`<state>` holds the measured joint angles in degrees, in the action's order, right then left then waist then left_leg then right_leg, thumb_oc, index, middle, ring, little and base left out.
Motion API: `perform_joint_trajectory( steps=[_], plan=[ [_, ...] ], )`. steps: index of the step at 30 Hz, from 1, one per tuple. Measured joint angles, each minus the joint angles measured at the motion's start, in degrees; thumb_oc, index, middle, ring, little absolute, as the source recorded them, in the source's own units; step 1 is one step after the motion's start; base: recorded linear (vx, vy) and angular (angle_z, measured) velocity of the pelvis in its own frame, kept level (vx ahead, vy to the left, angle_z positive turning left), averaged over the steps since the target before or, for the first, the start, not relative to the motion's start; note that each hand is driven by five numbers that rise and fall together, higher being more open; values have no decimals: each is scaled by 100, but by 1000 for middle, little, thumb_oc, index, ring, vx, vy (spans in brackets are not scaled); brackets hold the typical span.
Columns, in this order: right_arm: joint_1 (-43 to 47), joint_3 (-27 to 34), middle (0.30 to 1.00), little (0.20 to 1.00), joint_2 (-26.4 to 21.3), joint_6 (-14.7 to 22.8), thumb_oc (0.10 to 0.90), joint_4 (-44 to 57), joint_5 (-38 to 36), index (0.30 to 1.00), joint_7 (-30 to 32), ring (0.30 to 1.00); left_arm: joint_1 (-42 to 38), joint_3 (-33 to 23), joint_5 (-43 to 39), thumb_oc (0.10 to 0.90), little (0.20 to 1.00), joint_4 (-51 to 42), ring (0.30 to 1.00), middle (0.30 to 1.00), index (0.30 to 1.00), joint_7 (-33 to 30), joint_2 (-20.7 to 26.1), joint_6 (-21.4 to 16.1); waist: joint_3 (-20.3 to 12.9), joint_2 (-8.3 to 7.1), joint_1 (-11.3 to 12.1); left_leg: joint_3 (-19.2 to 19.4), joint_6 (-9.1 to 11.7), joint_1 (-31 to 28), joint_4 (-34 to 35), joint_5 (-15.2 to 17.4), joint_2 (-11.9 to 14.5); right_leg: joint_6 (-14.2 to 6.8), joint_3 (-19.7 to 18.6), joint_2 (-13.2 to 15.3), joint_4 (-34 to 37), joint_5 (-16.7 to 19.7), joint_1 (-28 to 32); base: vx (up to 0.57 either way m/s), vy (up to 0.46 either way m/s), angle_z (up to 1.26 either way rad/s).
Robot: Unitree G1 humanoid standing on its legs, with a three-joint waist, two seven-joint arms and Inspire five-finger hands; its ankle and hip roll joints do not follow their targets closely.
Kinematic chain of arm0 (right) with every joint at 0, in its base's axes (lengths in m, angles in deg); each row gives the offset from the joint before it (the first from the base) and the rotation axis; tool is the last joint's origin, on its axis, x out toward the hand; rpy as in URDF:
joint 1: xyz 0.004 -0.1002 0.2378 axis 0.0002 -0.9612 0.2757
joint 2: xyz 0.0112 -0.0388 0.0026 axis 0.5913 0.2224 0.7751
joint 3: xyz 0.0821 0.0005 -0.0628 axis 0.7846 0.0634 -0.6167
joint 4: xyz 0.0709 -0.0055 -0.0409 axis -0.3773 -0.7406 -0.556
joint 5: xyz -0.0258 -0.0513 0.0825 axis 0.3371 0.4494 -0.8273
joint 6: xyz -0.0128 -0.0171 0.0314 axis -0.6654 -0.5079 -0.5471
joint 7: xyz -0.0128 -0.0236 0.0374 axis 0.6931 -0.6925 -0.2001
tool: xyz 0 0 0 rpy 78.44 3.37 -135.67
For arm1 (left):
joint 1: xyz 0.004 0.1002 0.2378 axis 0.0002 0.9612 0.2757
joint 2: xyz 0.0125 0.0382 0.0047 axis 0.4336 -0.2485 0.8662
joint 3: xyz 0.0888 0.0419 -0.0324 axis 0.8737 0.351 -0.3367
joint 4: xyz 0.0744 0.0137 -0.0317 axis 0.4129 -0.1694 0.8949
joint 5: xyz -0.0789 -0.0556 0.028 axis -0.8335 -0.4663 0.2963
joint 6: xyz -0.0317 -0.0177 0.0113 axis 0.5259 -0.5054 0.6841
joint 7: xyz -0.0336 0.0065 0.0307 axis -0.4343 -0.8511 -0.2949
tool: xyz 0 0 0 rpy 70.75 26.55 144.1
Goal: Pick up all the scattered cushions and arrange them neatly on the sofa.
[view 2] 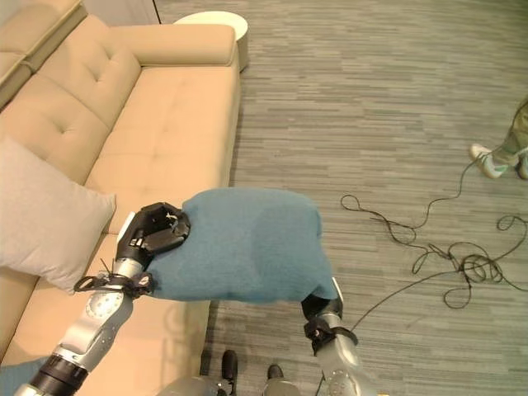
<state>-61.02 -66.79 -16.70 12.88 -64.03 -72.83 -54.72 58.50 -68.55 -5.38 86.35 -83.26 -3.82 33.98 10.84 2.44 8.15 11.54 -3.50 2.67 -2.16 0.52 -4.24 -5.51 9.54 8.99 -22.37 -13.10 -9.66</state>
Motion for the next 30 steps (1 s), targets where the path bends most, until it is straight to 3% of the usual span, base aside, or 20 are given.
perform_joint_trajectory(
  steps=[1,4,6,8,9,11,12,14,15,16,17,19,21,23,25,26,27,28,29,30],
  plan=[
    [29,-14,300,300,6,-32,400,-4,66,300,-20,300,-2,-8,3,400,300,-8,300,300,300,-5,65,-4,-8,39,25,0,-67,-10,-94,130,48,-15,258,212,-86,62,-8,301,-221,-32],
    [42,-8,300,300,24,-114,400,-18,112,300,-33,300,-16,-42,9,400,300,-1,300,300,300,-44,96,-3,-3,63,-196,-105,-17,-84,-177,229,193,-83,61,482,191,163,-125,512,-433,-2],
    [8,-15,300,300,27,-113,400,-21,112,300,-39,300,-22,-38,8,400,300,17,300,300,300,-50,123,-4,-12,7,-414,-299,75,-187,-174,287,344,-69,72,657,860,828,-145,441,-380,24],
    [12,11,300,300,-34,-111,400,-26,120,300,-67,300,-7,-47,4,400,300,71,300,300,300,-59,63,-5,-17,10,-523,-449,240,-196,-317,476,382,-431,17,917,756,1044,-458,448,-402,26],
    [-14,35,300,300,-39,-114,400,-34,121,300,-65,300,41,-28,7,400,300,73,300,300,300,-72,29,-5,-15,4,-685,-534,378,-222,-438,611,466,-471,-42,1010,828,1243,-486,536,-515,39],
    [-213,-33,300,300,67,-166,400,-34,125,300,-70,300,112,25,10,400,300,62,300,300,300,-71,167,-4,-114,-213,-751,-689,726,-432,-674,847,704,-177,-78,861,904,1662,-410,388,-581,32],
    [-284,-56,300,300,26,-166,400,-45,120,300,-90,300,109,42,25,400,300,100,300,300,300,-51,163,-4,-174,-202,-756,-822,795,-271,-1157,1064,914,-290,37,685,865,1450,-350,182,-604,-5],
    [-262,-60,300,300,-142,-192,400,-201,105,300,-89,300,110,109,3,400,300,89,300,300,300,-10,37,1,-199,-83,-652,-1135,573,562,-2834,1035,1444,67,279,225,675,1129,-380,213,-499,-9],
    [-304,-53,300,300,-218,-197,400,-199,105,300,-87,300,109,119,3,400,300,87,300,300,300,9,-50,1,-198,-94,-568,-1082,226,883,-3419,817,1665,284,343,42,740,1132,-333,415,-397,-11],
    [-308,-25,300,300,-301,-196,400,-172,111,300,-83,300,109,158,-4,400,300,114,300,300,300,14,-109,16,-158,-155,-480,-983,183,1168,-3910,554,1783,496,387,-107,821,1039,-232,630,-456,-18],
    [-310,-2,300,300,-335,-190,400,-155,110,300,-65,300,87,163,-4,400,300,129,300,300,300,22,-179,78,-109,-215,-475,-804,230,1380,-4318,478,1850,488,474,-183,916,1026,-78,577,-178,1],
    [-303,-16,300,300,-374,-179,400,-146,108,300,-11,300,54,163,-8,400,300,169,300,300,300,64,-247,124,15,-454,-464,-682,558,1633,-4207,753,1388,539,550,-272,1362,878,357,682,-87,19],
    [-212,-74,300,300,-367,-183,400,-153,119,300,36,300,42,105,0,400,300,196,300,300,300,59,-291,122,74,-506,-216,151,477,1842,-3050,846,1264,502,677,-437,1701,804,703,589,-12,9],
    [13,-222,300,300,-346,-221,400,-193,221,300,62,300,58,-127,1,400,300,306,300,300,300,25,-385,124,74,-428,118,451,581,2303,-2140,691,1193,546,868,-684,1735,589,992,558,90,-6],
    [124,-373,300,300,-283,-240,400,-186,320,300,56,300,105,-237,-21,400,300,326,300,300,300,-84,-237,135,90,-450,315,547,360,2594,-1941,402,1113,506,1055,-794,1829,392,1374,462,131,0],
    [126,-498,300,300,-184,-250,400,-189,414,300,47,300,270,-331,-44,400,300,312,300,300,300,-88,-67,146,2,-479,412,349,78,2488,-1587,261,813,418,1055,-750,1707,48,1712,547,207,6],
    [101,-569,300,300,-210,-265,400,-154,442,300,37,300,392,-367,-54,400,300,304,300,300,300,-88,-40,146,-128,-402,464,349,-17,2298,-1461,237,656,280,1055,-738,1528,-191,1880,540,205,9],
    [87,-644,300,300,-192,-340,400,-108,474,300,23,300,418,-432,-61,400,300,328,300,300,300,-98,-69,163,-158,-377,444,235,-406,2160,-1611,49,450,-7,1061,-619,966,-503,1991,476,220,24],
    [65,-675,300,300,-202,-363,400,-111,493,300,21,300,456,-454,-64,400,300,334,300,300,300,-101,-98,202,-208,-291,392,96,-571,2027,-1475,-473,416,-104,1105,-445,228,-596,1812,406,141,65],
    [12,-670,300,300,-78,-383,400,-149,507,300,29,300,462,-486,-58,400,300,307,300,300,300,-99,-116,223,-284,-437,266,56,-632,1835,-1338,-255,111,-227,965,-72,-610,-440,1549,614,194,81]
  ],
)
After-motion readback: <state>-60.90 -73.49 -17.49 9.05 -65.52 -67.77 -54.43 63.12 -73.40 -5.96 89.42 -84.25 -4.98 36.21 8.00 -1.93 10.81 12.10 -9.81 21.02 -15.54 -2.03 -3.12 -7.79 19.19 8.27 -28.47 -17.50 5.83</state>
